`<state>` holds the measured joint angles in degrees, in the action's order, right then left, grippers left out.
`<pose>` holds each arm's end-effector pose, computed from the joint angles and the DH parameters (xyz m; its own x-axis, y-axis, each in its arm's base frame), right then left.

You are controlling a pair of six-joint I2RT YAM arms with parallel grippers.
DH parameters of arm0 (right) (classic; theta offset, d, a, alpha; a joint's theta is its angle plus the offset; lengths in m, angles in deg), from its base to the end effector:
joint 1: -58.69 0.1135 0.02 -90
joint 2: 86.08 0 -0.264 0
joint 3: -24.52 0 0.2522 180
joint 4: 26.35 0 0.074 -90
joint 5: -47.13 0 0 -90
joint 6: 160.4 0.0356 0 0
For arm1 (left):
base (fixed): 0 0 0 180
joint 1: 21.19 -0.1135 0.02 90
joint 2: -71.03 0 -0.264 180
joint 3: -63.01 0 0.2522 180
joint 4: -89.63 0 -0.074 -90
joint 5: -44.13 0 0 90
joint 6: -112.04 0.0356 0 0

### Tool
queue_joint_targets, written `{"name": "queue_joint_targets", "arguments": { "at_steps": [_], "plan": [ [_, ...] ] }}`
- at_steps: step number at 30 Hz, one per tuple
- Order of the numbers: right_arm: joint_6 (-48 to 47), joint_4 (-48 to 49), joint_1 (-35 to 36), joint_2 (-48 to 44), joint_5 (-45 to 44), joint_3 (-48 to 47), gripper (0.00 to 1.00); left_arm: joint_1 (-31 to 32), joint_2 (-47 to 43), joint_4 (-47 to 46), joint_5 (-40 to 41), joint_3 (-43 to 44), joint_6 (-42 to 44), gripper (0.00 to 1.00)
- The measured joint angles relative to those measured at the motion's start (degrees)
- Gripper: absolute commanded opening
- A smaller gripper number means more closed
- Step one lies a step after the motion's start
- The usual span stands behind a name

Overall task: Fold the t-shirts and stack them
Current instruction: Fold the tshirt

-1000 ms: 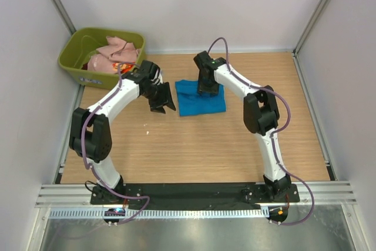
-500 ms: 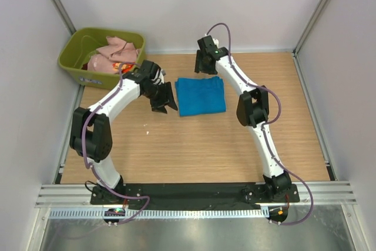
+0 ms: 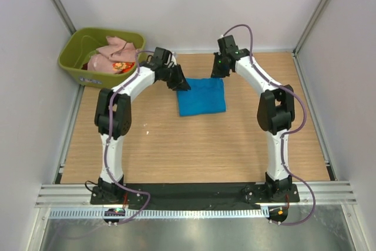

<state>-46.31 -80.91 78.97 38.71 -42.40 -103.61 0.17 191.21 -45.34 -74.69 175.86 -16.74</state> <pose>0.4605 0.1705 0.2596 -0.8110 0.1355 -0.5692 -0.0223 0.9649 0.2615 0.4288 -0.1861 0.2262 -0.9465 -0.2191 -0.2370 0.0006 0.7331 -0.6801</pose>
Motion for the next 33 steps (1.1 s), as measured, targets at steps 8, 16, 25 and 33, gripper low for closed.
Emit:
{"name": "queue_joint_targets", "arguments": {
  "at_steps": [8,16,25,33],
  "plan": [
    [3.02,8.07,-5.6,-0.35,11.47,10.08,0.04,-0.2,10.45,-5.11,-0.76,6.95,-4.68,0.2],
    [7.17,20.59,-7.82,3.02,18.6,13.53,0.04,-0.98,13.9,-12.0,-0.66,8.81,-7.8,0.2],
    [10.82,28.46,-10.82,12.83,23.12,8.66,0.07,-3.32,21.84,-19.04,0.26,12.68,-10.62,0.18],
    [12.5,34.42,-13.49,15.87,26.08,7.06,0.2,-3.76,24.2,-22.58,-0.35,14.27,-12.09,0.17]
  ]
}}
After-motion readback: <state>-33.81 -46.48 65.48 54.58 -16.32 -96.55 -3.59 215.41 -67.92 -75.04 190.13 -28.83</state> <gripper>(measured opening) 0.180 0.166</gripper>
